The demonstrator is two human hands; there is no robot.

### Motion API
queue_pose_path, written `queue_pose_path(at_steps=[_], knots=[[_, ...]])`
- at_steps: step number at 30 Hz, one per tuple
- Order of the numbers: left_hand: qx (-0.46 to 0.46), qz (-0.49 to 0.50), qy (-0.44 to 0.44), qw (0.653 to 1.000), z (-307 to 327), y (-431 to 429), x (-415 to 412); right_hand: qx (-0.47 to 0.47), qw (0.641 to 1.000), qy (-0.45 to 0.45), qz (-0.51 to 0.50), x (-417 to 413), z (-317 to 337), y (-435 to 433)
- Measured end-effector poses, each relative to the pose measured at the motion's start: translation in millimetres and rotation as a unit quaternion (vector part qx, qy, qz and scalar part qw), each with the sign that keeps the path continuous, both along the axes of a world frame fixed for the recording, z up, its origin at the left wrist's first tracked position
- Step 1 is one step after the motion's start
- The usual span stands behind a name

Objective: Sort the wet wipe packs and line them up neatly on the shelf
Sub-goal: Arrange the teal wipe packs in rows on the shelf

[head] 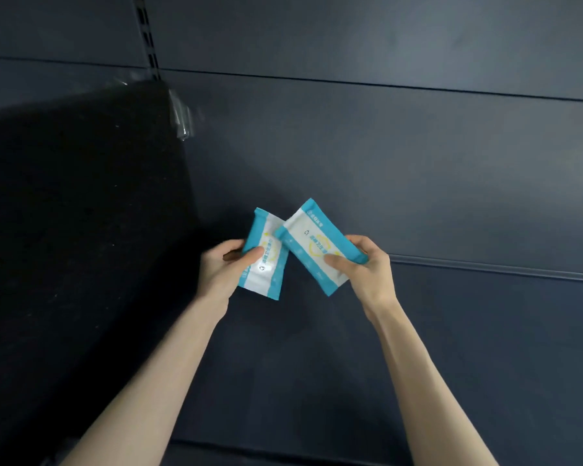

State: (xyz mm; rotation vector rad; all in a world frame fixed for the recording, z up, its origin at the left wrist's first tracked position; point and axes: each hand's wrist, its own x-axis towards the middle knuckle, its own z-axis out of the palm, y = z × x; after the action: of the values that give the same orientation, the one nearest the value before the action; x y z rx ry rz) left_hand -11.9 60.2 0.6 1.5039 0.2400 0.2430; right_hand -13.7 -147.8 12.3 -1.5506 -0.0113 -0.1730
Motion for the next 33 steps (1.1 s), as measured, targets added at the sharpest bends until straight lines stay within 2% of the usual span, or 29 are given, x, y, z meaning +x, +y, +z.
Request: queue_pose_path(at_steps=[4, 8, 11, 14, 18, 22, 27, 33], knots=[[0.082, -0.097, 0.028, 0.992, 5, 15, 30, -0.012, 1.0, 0.0, -0.005, 23, -6, -2], [0.182, -0.123, 0.013, 0.976, 8, 27, 57, -0.052, 0.998, 0.014, -0.027, 44, -20, -2], [0.213, -0.142, 0.005, 0.967, 4, 32, 73, -0.112, 0.993, 0.022, -0.039, 53, -30, 3], [0.196, -0.156, 0.003, 0.968, 1, 31, 83, -0.158, 0.987, 0.014, -0.026, 60, -33, 13], [0.139, -0.185, 0.02, 0.973, -2, 34, 85, -0.242, 0.968, -0.054, -0.036, 71, -32, 30], [0.122, -0.22, -0.011, 0.968, -6, 32, 85, -0.274, 0.959, -0.07, -0.029, 78, -35, 50], [0.217, -0.177, -0.06, 0.958, -17, 37, 95, -0.313, 0.947, -0.045, -0.054, 86, -42, 64], [0.282, -0.078, -0.109, 0.95, -32, 43, 100, -0.382, 0.921, -0.081, -0.004, 85, -44, 66]])
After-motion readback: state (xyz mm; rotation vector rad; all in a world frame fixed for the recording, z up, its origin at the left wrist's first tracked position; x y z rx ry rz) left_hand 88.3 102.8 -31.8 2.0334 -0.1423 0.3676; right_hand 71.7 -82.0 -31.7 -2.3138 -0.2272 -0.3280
